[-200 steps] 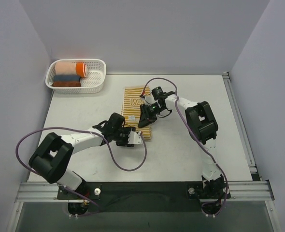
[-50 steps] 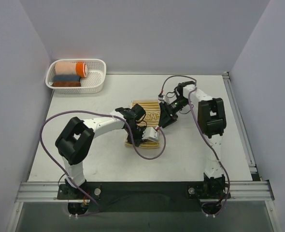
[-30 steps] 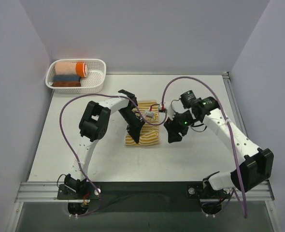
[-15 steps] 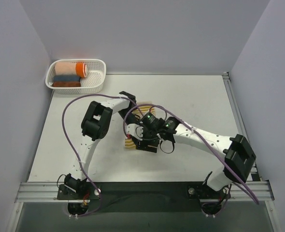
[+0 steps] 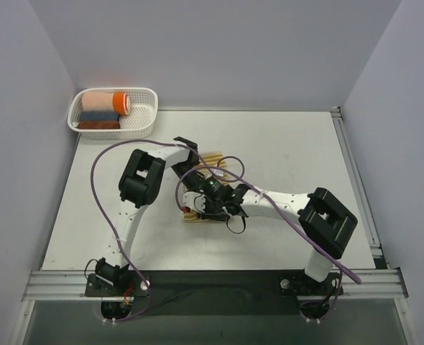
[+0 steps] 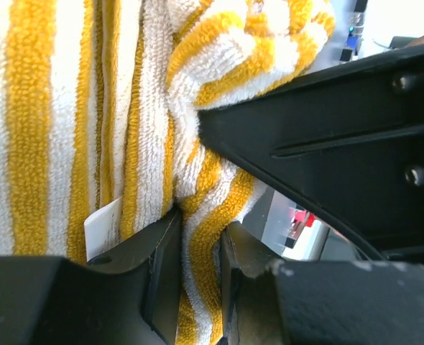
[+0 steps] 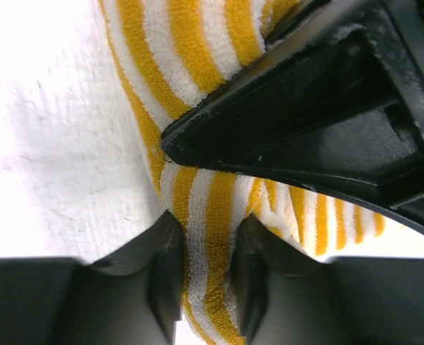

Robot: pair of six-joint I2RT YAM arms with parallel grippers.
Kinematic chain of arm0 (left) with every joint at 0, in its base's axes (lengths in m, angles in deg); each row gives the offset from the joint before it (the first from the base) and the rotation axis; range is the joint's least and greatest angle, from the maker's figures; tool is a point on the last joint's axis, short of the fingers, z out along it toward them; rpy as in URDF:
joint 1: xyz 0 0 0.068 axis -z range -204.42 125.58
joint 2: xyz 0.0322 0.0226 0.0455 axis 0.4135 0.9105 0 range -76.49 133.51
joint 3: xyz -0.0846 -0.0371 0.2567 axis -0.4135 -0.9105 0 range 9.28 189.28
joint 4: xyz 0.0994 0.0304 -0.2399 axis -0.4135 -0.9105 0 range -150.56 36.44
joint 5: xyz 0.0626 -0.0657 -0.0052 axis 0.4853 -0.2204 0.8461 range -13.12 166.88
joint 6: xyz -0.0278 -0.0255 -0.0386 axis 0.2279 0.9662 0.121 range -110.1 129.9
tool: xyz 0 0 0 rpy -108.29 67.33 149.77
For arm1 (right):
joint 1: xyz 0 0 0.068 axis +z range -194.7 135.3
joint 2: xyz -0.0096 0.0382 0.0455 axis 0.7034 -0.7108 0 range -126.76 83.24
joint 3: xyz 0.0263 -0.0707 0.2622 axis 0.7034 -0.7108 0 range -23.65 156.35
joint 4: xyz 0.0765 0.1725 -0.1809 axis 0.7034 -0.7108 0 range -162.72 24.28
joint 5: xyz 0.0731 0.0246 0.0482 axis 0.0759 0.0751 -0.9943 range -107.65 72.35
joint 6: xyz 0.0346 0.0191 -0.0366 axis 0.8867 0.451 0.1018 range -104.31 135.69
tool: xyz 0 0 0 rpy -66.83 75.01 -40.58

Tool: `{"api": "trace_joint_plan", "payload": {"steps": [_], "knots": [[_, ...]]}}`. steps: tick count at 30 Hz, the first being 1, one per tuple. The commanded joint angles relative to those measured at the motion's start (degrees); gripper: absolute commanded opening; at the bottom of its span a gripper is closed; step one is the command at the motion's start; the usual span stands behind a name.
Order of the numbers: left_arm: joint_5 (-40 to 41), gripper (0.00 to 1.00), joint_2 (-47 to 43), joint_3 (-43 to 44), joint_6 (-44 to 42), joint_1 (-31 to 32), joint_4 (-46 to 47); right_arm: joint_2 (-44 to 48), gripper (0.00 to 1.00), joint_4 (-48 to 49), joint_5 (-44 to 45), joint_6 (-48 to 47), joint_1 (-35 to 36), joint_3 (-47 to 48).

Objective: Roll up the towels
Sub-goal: Roll the towel

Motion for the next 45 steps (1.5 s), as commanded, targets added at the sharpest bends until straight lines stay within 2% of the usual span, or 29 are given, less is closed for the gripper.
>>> {"api": "trace_joint_plan", "payload": {"steps": [1, 4, 6, 11, 14, 22, 28, 29, 32, 35, 36, 42, 43, 45], "knots": [[15.42, 0.24, 3.09, -4.17, -3.02, -1.35, 3.86, -4.91, 0.17, -8.47, -7.42, 3.09, -3.40, 2.73], [12.97, 0.28, 0.72, -5.84, -3.10, -3.11, 4.04, -7.81, 0.00, -15.77, -15.87, 3.79, -6.31, 7.83], [11.55, 0.31, -1.74, -6.99, -3.28, -4.60, 4.73, -9.31, 0.00, -20.52, -21.04, 3.09, -7.63, 11.17], [8.39, 0.48, -5.26, -7.87, 0.49, -8.73, 6.58, -17.56, 0.00, -33.42, -27.56, 0.90, -8.51, 20.40], [5.84, 0.53, -5.79, -7.25, 1.99, -12.68, 6.50, -21.18, 0.00, -36.79, -31.52, 0.01, -9.74, 24.63], [0.13, 0.54, -10.70, -3.04, 4.54, -23.84, 6.76, -25.84, 0.00, -39.61, -34.25, -1.48, -11.06, 28.59], [-2.25, 0.55, -15.36, -1.80, 4.90, -28.34, 6.94, -30.57, 0.00, -40.49, -38.02, 0.10, -13.16, 30.96], [-2.60, 0.55, -17.28, -2.93, 3.94, -30.86, 7.20, -31.46, 0.00, -41.45, -38.90, 0.88, -14.12, 31.92], [-4.71, 0.56, -23.70, -7.15, 3.75, -32.64, 11.67, -35.32, 0.00, -43.99, -42.24, 1.77, -15.80, 35.79], [-4.98, 0.58, -32.49, -15.84, 3.93, -33.00, 19.40, -40.07, 0.00, -48.38, -44.00, 1.25, -16.42, 41.06], [-3.93, 0.59, -34.95, -19.87, 4.45, -32.47, 23.94, -42.25, 0.00, -49.27, -44.27, 1.24, -16.51, 42.29], [2.65, 0.62, -51.12, -32.46, 4.37, -28.69, 37.23, -48.33, 0.00, -54.90, -46.73, 1.15, -17.03, 48.88], [4.24, 0.63, -54.80, -36.04, 3.50, -24.60, 39.09, -49.04, 0.00, -55.34, -46.91, 1.76, -17.21, 49.50], [10.28, 0.68, -58.77, -40.80, 2.00, -20.54, 46.09, -51.40, 0.00, -56.48, -46.73, 2.38, -17.21, 52.05]]}}
